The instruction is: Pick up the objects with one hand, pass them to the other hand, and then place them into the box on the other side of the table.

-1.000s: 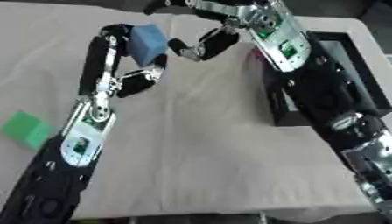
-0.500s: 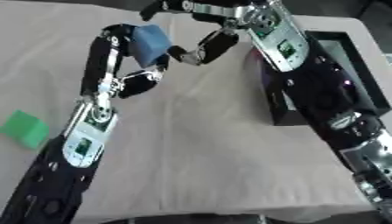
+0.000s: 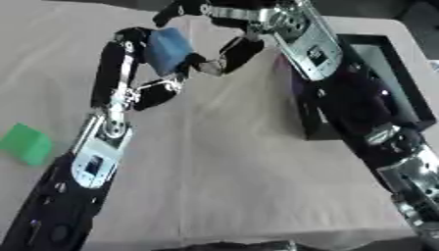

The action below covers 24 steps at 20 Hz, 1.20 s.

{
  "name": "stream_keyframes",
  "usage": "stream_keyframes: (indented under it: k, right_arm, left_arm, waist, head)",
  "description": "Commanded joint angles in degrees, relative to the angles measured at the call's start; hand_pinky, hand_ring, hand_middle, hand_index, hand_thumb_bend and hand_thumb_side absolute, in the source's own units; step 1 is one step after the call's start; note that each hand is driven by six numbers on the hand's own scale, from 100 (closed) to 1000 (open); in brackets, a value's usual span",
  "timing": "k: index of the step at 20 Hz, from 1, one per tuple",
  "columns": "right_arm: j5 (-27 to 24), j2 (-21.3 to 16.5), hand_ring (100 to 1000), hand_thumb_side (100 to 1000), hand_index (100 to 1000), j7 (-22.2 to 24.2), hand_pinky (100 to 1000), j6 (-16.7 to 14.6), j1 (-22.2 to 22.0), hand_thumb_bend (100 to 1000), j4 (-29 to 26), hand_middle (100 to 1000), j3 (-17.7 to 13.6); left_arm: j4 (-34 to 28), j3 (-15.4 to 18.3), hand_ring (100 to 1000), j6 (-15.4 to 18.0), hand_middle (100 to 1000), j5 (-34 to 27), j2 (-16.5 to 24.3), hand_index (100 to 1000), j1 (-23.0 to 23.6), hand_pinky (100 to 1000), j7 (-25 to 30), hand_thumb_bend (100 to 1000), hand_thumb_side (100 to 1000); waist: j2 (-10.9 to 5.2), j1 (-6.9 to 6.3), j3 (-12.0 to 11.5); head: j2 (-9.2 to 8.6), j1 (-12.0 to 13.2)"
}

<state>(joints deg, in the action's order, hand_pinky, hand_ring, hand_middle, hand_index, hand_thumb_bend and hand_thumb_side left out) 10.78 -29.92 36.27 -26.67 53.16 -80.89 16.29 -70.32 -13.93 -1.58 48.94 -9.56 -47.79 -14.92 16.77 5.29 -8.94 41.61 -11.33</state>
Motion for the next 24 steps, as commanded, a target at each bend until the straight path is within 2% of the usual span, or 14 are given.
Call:
stream_keyframes:
  k: [1,24]
  right_arm:
    - [0.07,-0.67,977,100,953,-0.66,1000,0.31,0.75,100,-0.89,876,-0.84]
    - [2.46,-0.31,977,100,959,-0.64,1000,-0.24,0.31,100,0.11,873,-1.18]
  left_arm:
    - [-1.02,-0.32,443,0.12,364,0.21,-0.97,465,-0.63,515,-0.36,100,197]
    - [-1.44,-1.37,443,1.13,364,1.89,-1.51,467,-0.63,513,-1.11,100,172]
  waist:
    - [-0.91,-0.16,0.17]
    - [-0.6,-0.15,0.23]
  head:
    - [-0.37,-0.41]
    - [-0.18,-0.54]
